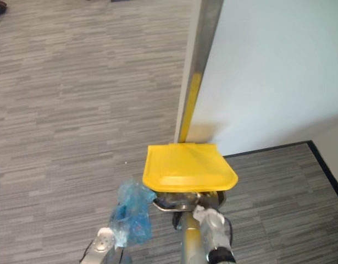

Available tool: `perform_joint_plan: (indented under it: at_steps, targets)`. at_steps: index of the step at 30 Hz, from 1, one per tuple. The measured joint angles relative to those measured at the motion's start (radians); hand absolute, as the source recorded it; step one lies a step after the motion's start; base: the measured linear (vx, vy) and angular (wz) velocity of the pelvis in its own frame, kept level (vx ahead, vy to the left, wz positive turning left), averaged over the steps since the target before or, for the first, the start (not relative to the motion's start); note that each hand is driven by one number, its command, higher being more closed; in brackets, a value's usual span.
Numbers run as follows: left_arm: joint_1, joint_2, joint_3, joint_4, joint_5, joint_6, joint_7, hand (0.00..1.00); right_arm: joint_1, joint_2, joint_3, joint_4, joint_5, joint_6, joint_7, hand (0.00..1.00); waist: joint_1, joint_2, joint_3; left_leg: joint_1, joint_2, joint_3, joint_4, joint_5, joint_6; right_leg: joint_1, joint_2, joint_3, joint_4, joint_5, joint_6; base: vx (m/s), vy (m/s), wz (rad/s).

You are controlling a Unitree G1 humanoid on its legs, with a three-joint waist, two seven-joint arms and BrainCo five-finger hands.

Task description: Gather rubbish on tea table into small bin, then transfer packed bag to large trash can.

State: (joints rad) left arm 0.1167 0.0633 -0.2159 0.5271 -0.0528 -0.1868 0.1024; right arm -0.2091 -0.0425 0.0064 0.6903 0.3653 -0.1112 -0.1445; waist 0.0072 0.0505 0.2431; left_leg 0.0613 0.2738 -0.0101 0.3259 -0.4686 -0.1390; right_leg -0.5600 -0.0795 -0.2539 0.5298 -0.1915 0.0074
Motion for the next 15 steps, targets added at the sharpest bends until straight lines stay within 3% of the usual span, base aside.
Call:
perform_joint_plan:
  at_steps: [5, 8, 11, 15]
  targets:
    - [-0.002, 0.001, -0.012, -0.074, -0.02, -0.004, 0.001, 1.0, -0.148, -0.008, 0.04, -0.009, -0.035, 0.002, -0.014, 0.0, 0.022, 0.0, 0.0, -0.001, 0.018, -0.03, -0.053, 0.001, -0.002, 0.001, 0.004, -0.016, -0.015, -0.005, 0.004, -0.04, -0.07, 0.17]
    - [-0.004, -0.002, -0.07, -0.108, -0.034, -0.008, 0.001, 1.0, -0.23, -0.037, 0.068, -0.01, -0.081, 0.009, -0.034, 0.0, 0.051, 0.003, 0.0, 0.026, 0.03, -0.028, -0.113, 0.049, 0.0, 0.002, 0.024, -0.036, -0.037, -0.008, -0.002, 0.0, -0.085, -0.07]
    - [-0.011, -0.01, -0.134, -0.127, -0.039, -0.015, -0.001, 1.0, -0.289, -0.057, 0.08, -0.031, -0.131, 0.012, -0.045, 0.0, 0.05, 0.006, -0.002, 0.026, 0.045, -0.008, -0.105, 0.085, -0.057, 0.014, 0.027, -0.046, -0.031, -0.012, -0.008, -0.04, -0.04, 0.03]
    - [0.017, 0.0, -0.177, -0.211, -0.053, -0.029, -0.02, 1.0, -0.35, -0.08, 0.089, -0.051, -0.163, 0.021, -0.054, 0.0, 0.052, 0.004, -0.01, 0.05, 0.055, -0.007, -0.162, 0.102, -0.037, 0.041, 0.028, -0.065, -0.068, -0.003, -0.015, -0.09, -0.034, 0.16]
